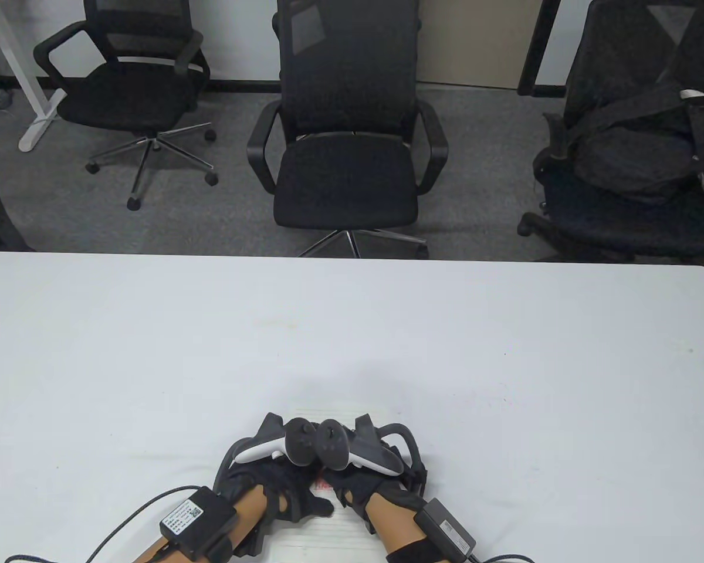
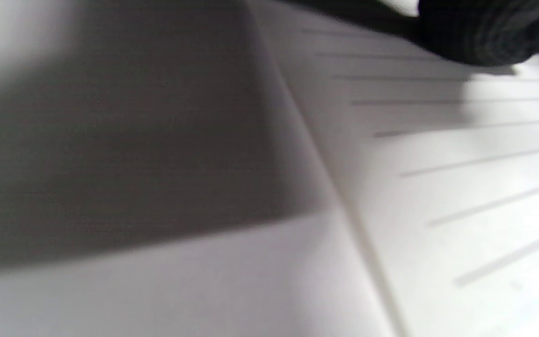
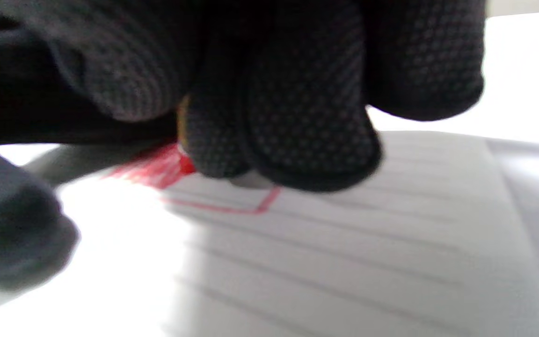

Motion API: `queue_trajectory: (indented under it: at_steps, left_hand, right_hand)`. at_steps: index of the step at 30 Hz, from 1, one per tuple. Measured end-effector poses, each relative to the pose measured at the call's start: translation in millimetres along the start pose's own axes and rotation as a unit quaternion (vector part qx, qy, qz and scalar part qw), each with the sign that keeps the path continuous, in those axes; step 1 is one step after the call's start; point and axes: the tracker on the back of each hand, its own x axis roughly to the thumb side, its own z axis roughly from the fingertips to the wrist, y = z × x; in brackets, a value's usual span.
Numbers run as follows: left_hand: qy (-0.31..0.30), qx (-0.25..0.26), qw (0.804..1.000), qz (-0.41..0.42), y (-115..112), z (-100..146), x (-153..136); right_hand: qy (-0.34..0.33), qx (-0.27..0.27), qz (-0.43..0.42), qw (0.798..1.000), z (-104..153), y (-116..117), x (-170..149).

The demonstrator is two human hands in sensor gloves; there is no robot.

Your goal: Apply wax crayon on paper

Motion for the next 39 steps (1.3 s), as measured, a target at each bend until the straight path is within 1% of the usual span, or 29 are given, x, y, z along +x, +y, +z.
queue_trajectory:
  at_steps: [1,2,3,5,7,8,10,11,12,14,16,17,18,20,21,22,23,24,27,29,30,31,32,34,35,36,38,39]
  left_hand:
    - [0.0,0.0,1.0,0.0,0.0,0.0,0.0]
    - [0.0,-0.001,1.0,0.001,0.0,-0.1,-0.1]
    - [0.0,-0.001,1.0,0.001,-0.1,-0.2,-0.2]
    - [0.0,-0.001,1.0,0.001,-0.1,-0.3,-0.3]
    - [0.0,-0.002,1.0,0.001,0.0,-0.4,-0.2]
    - [-0.001,-0.002,1.0,0.002,0.0,-0.5,-0.2]
    - [-0.001,-0.003,1.0,0.002,0.1,-0.5,-0.2]
    - [-0.001,-0.002,1.0,0.002,0.1,-0.5,-0.2]
    - [0.0,-0.002,1.0,0.002,0.1,-0.6,-0.3]
    - [0.0,-0.002,1.0,0.002,0.0,-0.6,-0.3]
    - [-0.001,-0.002,1.0,0.003,-0.1,-0.6,-0.3]
    - [-0.001,-0.001,1.0,0.003,-0.2,-0.6,-0.4]
    - [-0.001,-0.001,1.0,0.003,-0.3,-0.6,-0.5]
    - [0.0,0.0,1.0,0.004,-0.3,-0.5,-0.6]
    - [0.0,0.0,1.0,0.003,-0.2,-0.5,-0.5]
    - [0.001,0.0,1.0,0.003,-0.2,-0.5,-0.5]
    - [0.001,-0.001,1.0,0.003,-0.2,-0.6,-0.6]
    - [0.0,-0.001,1.0,0.004,-0.2,-0.7,-0.7]
    - [-0.001,-0.002,1.0,0.005,-0.3,-1.0,-0.9]
    - [-0.001,-0.003,1.0,0.005,-0.3,-0.9,-0.8]
    - [-0.001,-0.002,1.0,0.004,-0.3,-0.9,-0.8]
    - [-0.001,-0.002,1.0,0.004,-0.3,-0.9,-0.8]
    - [-0.001,-0.003,1.0,0.004,-0.3,-0.9,-0.8]
    - [-0.001,-0.003,1.0,0.004,-0.3,-1.0,-0.8]
    - [-0.001,-0.003,1.0,0.004,-0.2,-1.1,-0.8]
    - [-0.002,-0.003,1.0,0.004,-0.3,-1.0,-0.8]
    - [-0.002,-0.003,1.0,0.005,-0.4,-1.0,-0.9]
    - [-0.002,-0.003,1.0,0.004,-0.3,-1.0,-0.7]
  right_hand:
    - [-0.001,0.016,-0.002,1.0,-0.7,-0.1,-0.1]
    - [0.003,0.045,-0.013,0.999,-1.1,0.0,-0.3]
    - [0.006,0.05,-0.018,0.999,-0.9,0.3,-0.6]
    - [0.008,0.034,-0.014,0.999,-1.3,0.2,-1.3]
    - [0.017,-0.024,-0.004,1.0,1.4,-0.9,-1.3]
    - [0.011,-0.038,0.012,0.999,0.5,-1.5,-1.3]
    - [0.005,-0.002,0.005,1.0,0.3,-2.3,-1.1]
    - [0.0,0.031,0.001,1.0,-0.4,-2.2,-1.2]
    - [0.006,0.043,-0.006,0.999,0.3,-1.9,-1.5]
    - [0.007,0.027,-0.004,1.0,1.0,-1.5,-1.8]
    - [0.019,-0.024,0.001,1.0,3.8,-1.3,-2.7]
    - [0.026,-0.057,0.017,0.998,4.4,-0.6,-3.6]
    - [0.021,-0.072,0.021,0.997,4.3,-0.3,-4.7]
    - [0.023,-0.056,0.002,0.998,3.3,-0.4,-5.3]
    - [0.021,-0.037,0.005,0.999,1.3,-1.9,-5.9]
    - [0.022,-0.008,0.0,1.0,-0.6,-3.2,-6.3]
    - [0.021,0.054,-0.01,0.998,-2.3,-3.7,-6.2]
    - [0.015,0.069,-0.014,0.997,-2.1,-3.2,-5.9]
    - [0.018,-0.001,-0.01,1.0,0.0,-2.4,-6.3]
    - [0.024,-0.077,0.017,0.997,1.6,-1.5,-5.9]
    - [0.012,-0.079,0.026,0.996,1.6,-2.2,-5.6]
    - [0.01,-0.063,0.021,0.998,2.0,-2.5,-4.7]
    - [-0.001,-0.038,0.016,0.999,1.5,-2.6,-3.5]
    - [-0.015,0.037,-0.003,0.999,0.0,-2.5,-1.7]
    - [-0.013,0.047,-0.01,0.999,1.1,-2.0,-0.5]
    - [-0.018,0.031,-0.001,0.999,1.2,-2.0,0.4]
    - [-0.023,0.017,0.006,1.0,2.7,-2.2,1.2]
    - [-0.022,-0.022,0.009,0.999,4.6,-1.2,1.1]
